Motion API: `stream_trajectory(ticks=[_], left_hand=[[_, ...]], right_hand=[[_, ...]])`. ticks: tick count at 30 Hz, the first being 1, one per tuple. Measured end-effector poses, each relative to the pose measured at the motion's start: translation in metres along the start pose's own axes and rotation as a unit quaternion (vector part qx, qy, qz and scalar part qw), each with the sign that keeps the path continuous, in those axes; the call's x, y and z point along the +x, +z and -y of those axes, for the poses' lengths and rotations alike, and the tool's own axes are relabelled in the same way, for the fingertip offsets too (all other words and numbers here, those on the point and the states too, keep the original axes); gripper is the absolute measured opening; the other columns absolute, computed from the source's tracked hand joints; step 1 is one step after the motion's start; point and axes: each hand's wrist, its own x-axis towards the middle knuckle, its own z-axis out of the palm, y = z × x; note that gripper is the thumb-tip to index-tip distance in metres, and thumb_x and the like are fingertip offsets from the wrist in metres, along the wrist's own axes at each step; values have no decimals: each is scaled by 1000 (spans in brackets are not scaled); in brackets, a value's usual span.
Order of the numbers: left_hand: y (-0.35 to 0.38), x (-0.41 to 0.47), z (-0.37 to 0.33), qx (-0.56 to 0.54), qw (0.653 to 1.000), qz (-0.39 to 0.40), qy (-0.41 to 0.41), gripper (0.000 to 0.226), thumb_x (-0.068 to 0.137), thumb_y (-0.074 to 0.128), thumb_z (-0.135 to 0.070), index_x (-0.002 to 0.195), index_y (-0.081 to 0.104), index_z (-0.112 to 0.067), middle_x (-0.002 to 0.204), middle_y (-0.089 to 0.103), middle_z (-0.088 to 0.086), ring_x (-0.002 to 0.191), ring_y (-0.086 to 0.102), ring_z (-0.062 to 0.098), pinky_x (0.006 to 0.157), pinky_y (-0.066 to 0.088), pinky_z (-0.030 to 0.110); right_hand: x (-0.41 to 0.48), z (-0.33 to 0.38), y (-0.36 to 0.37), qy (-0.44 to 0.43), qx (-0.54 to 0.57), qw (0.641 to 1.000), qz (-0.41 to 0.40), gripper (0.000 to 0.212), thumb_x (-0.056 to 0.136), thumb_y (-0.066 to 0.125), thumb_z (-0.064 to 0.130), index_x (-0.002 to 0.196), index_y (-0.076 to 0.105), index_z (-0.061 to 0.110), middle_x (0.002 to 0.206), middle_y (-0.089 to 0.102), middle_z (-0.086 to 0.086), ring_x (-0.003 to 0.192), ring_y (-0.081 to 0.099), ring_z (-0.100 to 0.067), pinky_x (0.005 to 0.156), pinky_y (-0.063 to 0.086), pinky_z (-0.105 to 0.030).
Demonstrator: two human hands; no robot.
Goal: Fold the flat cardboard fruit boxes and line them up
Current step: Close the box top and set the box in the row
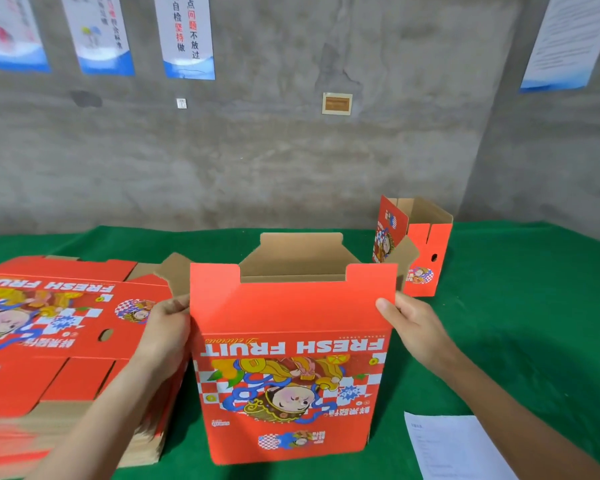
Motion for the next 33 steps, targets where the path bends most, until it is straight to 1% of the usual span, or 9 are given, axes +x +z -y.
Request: stream_trajectory(ticks=[6, 12, 15, 20, 22, 24, 26, 29, 33], left_hand=[[17, -1, 5, -59, 970, -233, 43, 36, 96, 42, -1, 129, 57, -6, 126, 60, 11, 115, 57, 24, 104, 42, 41], [14, -14, 13, 59, 981, -163, 91, 52, 87, 49, 3, 136, 50, -13, 137, 51, 2, 121, 52, 22, 102, 40, 35], [12, -16, 12, 236, 945, -138, 179, 56, 82, 55, 9, 135, 49, -7, 153, 31, 4, 135, 34, 32, 111, 30, 45], [13, -17, 8, 389, 901, -145, 127, 62, 88, 59, -4, 145, 36, -13, 160, 1, -6, 146, -4, 31, 113, 4, 58], [12, -18, 8, 418, 887, -137, 140, 64, 87, 59, -4, 145, 35, -15, 160, -4, -8, 146, -6, 30, 113, 2, 57], [10, -16, 7, 448, 872, -123, 157, 67, 85, 60, -2, 146, 34, -15, 159, -7, -9, 146, -6, 31, 114, 5, 57], [10, -15, 6, 469, 861, -106, 166, 72, 83, 62, -1, 147, 31, -15, 159, -9, -11, 146, -4, 31, 114, 10, 56], [10, -13, 3, 480, 854, -79, 186, 80, 80, 66, 0, 148, 29, -19, 158, -6, -13, 146, -2, 31, 114, 13, 55], [10, -12, -1, 498, 833, -41, 237, 84, 75, 70, 3, 147, 31, -15, 159, 8, -5, 146, 5, 33, 115, 16, 54]], right_hand=[[9, 10, 15, 63, 32, 995, -68, 43, 97, 46, 39, 88, 69, 3, 93, 68, -13, 90, 64, -25, 85, 46, -35], [25, 10, 26, 126, 26, 987, -93, 46, 90, 61, 39, 79, 67, -6, 87, 68, -24, 83, 65, -38, 79, 52, -46], [28, 5, 30, 130, -8, 987, -94, 40, 88, 63, 36, 79, 68, -2, 83, 70, -19, 77, 67, -33, 73, 54, -42], [30, 1, 36, 116, -51, 987, -101, 32, 85, 68, 24, 70, 68, -3, 82, 68, -12, 68, 64, -18, 62, 50, -28], [31, 1, 38, 107, -76, 985, -111, 29, 84, 70, 23, 77, 69, -6, 93, 63, -11, 84, 60, -17, 68, 46, -28], [30, 3, 38, 107, -114, 982, -106, 37, 82, 73, 23, 106, 65, -3, 114, 54, -10, 110, 52, -20, 84, 40, -27], [28, 3, 38, 116, -152, 979, -74, 72, 79, 74, 26, 140, 39, 10, 140, 37, -6, 129, 38, -24, 102, 34, -35], [26, 6, 34, 96, -324, 940, -39, 77, 79, 68, 42, 144, 29, 26, 157, 7, -1, 143, 5, -33, 114, 12, -51], [32, 15, 31, -24, -467, 884, -6, 81, 78, 66, 39, 146, 24, 28, 156, -22, -3, 138, -34, -30, 107, -21, -55]])
